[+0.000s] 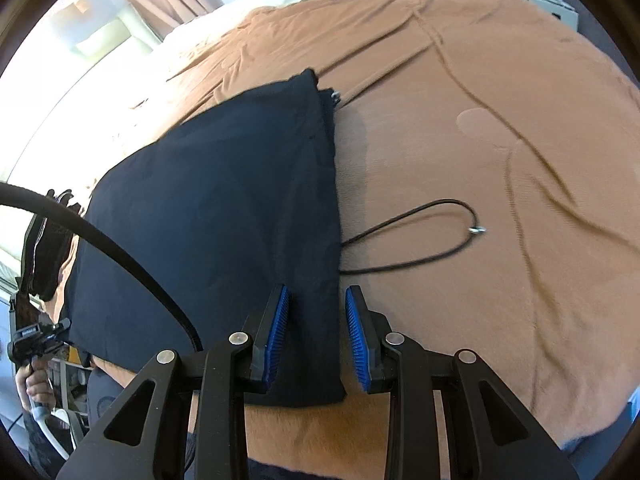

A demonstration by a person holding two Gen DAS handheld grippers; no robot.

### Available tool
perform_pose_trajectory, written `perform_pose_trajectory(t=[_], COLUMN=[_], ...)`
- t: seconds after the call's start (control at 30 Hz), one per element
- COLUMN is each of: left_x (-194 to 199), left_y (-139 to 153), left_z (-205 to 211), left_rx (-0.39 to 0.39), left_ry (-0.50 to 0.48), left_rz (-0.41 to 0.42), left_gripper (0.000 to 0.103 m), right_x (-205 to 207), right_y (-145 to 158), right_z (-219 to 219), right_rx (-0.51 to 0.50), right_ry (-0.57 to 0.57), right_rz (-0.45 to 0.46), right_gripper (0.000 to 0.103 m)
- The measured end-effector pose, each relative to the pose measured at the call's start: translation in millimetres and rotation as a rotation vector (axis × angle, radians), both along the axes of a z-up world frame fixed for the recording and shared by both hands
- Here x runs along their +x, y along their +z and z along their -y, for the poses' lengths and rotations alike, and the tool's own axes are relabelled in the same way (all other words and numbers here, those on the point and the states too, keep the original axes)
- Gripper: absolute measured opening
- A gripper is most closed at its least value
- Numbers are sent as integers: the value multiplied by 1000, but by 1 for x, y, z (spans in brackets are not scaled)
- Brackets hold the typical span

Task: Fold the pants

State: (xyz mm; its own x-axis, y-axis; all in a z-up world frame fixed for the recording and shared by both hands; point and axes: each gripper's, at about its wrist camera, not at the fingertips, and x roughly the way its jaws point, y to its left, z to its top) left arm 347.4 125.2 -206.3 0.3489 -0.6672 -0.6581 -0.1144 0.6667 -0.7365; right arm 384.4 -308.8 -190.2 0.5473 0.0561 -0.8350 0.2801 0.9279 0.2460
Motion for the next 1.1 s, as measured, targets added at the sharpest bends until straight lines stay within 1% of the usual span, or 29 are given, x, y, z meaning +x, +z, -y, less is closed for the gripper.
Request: perform_pose_trajectory(t=[0.1,0.2,0.27,0.37,0.43,0.57,0.67,0.77,0.9,0.97,1.03,1.1], left_x=[-5,-9,-13,-17,-19,-23,-22,-21,-19,-20,-22,-25], left_y=[1,-1,-4,-7,-8,-8,-10,-13,-17,-20,-21,-20], left_z=[-2,0,0,-2,-3,-2,-2,-4,-4,-5,-8,-9], left_rx=[-7,-25,-44,-68,-73,-71,-85,-115,-146,-155,-170,-176], left_ry=[25,47,61,87,101,116,125,139,151,147,149,150], left_rz=[14,22,27,38,46,60,70,78,84,76,67,69], left_gripper=[15,26,26,27,28,28,28,28,28,24,14,11], right_x=[-9,-21,-24,-27,-24,-11,1,13,27,35,46,56], right_y=[18,32,39,49,50,43,34,23,8,1,-6,-10], right_z=[-12,-21,-30,-50,-66,-104,-140,-167,-194,-203,-211,-218], right_rx=[-39,-57,-66,-72,-70,-66,-53,-37,-28,-35,-34,-45], right_ry=[-4,6,28,74,103,181,240,281,296,295,303,312], right_rz=[29,67,85,108,114,100,95,82,76,69,65,61], right_gripper=[26,26,28,28,28,28,28,28,28,28,25,21])
